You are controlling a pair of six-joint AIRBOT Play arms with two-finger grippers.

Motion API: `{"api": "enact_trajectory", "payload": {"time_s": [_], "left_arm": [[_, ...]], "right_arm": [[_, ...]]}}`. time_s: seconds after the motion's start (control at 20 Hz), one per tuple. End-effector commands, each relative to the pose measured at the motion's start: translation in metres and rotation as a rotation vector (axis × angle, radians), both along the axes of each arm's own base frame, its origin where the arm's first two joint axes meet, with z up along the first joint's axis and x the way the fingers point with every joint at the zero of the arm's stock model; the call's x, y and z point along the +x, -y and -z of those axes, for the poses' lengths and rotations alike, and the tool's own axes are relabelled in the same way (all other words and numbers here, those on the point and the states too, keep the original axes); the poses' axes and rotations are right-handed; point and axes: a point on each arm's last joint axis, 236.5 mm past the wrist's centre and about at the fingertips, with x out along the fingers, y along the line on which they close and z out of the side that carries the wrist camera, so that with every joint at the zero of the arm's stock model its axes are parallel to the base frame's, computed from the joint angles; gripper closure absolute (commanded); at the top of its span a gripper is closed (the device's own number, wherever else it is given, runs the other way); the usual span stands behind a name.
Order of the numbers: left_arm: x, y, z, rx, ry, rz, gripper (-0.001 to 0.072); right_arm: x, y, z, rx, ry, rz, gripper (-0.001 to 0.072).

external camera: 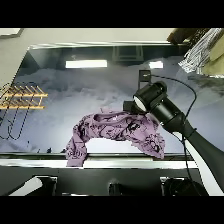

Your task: Fold the clothes and pants, and hang the long-sleeved shirts on hangers.

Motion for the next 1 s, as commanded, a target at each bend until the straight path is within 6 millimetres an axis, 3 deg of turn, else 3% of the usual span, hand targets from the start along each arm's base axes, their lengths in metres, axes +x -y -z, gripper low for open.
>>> {"api": "enact_trajectory", "payload": {"time_s": [0.0, 0.2, 0.4, 0.65, 0.95], "left_arm": [[-0.001, -0.028, 0.033, 0.011, -0.035, 0.160, 0.0039], [0.001, -0.031, 0.080, -0.037, -0.093, 0.269, 0.0039], [0.005, -0.023, 0.111, -0.089, -0.105, 0.371, 0.0044], [0.008, -0.012, 0.135, -0.131, -0.129, 0.435, 0.0045], [0.017, -0.001, 0.149, -0.118, -0.143, 0.468, 0.0045]], "right_arm": [[-0.002, 0.002, 0.000, -0.014, -0.009, -0.012, 0.0675], [-0.006, 0.006, 0.002, -0.028, -0.026, -0.005, 0.0675], [-0.006, 0.006, 0.002, -0.026, -0.025, -0.001, 0.0675], [-0.006, 0.006, 0.002, -0.027, -0.025, -0.002, 0.0675], [-0.006, 0.006, 0.002, -0.027, -0.025, -0.001, 0.0674]]}}
